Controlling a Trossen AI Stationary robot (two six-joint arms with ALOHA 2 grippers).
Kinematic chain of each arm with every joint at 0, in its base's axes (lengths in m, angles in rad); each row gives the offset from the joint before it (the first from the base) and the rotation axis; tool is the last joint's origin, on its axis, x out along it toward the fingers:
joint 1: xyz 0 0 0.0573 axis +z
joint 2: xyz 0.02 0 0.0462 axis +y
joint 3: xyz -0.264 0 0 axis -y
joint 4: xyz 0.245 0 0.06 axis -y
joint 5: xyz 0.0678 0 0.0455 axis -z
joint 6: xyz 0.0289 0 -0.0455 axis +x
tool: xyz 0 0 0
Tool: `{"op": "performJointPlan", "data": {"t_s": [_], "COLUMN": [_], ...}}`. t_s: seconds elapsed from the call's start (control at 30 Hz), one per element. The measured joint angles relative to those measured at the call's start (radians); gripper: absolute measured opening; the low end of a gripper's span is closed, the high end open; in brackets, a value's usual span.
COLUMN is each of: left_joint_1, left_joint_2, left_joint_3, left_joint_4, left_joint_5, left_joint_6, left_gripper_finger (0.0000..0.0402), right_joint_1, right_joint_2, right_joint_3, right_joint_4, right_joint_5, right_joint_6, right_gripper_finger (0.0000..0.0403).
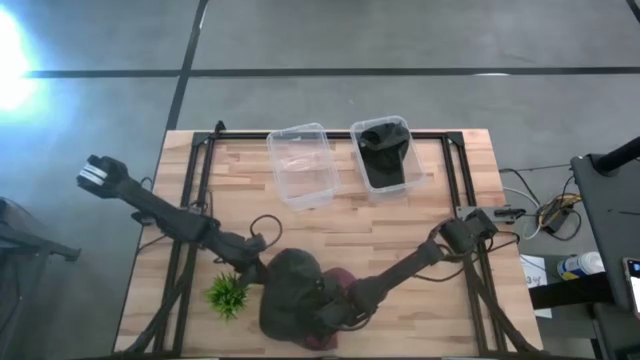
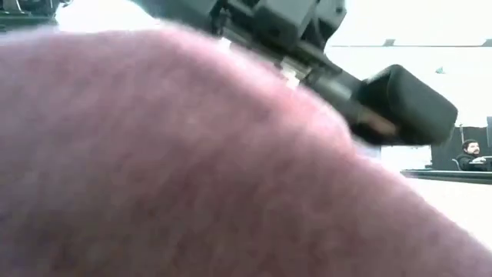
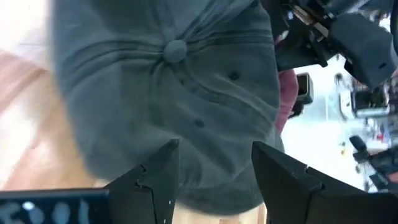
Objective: Pick & Place hat
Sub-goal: Put the black cap into the right transparent bin
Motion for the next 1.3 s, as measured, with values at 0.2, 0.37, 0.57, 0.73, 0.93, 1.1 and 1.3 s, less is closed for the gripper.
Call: {"op": "performJointPlan", "data": {"t_s": [0.2,0.37,0.57,0.73,0.93,1.1,1.3], "left_joint_1": [0.0,0.0,0.0,0.0,-0.002,-0.002,0.001], "left_joint_2": [0.143,0.212,0.244,0.235,0.209,0.195,0.195], "left_joint_3": [0.047,0.047,0.047,0.076,0.121,0.145,0.148], "left_joint_4": [0.0,0.005,0.059,0.064,0.063,0.055,0.053], "left_joint_5": [0.023,0.052,0.079,0.091,0.094,0.087,0.054], "left_joint_6": [0.053,0.045,0.033,0.044,0.085,0.123,0.133], "left_gripper_finger": [0.0193,0.0193,0.0193,0.0193,0.0193,0.0193,0.0193], "right_joint_1": [-0.012,-0.035,-0.081,-0.109,-0.111,-0.112,-0.11], "right_joint_2": [0.0,0.0,0.001,0.0,-0.036,-0.05,-0.059], "right_joint_3": [-0.083,-0.088,-0.064,-0.038,-0.015,-0.013,-0.013], "right_joint_4": [0.3,0.322,0.346,0.478,0.48,0.454,0.368], "right_joint_5": [0.135,0.158,0.181,0.179,0.181,0.106,-0.031], "right_joint_6": [-0.077,-0.128,-0.253,-0.444,-0.548,-0.602,-0.603], "right_gripper_finger": [0.0176,0.0176,0.0176,0.0176,0.0176,0.0176,0.0176]}}
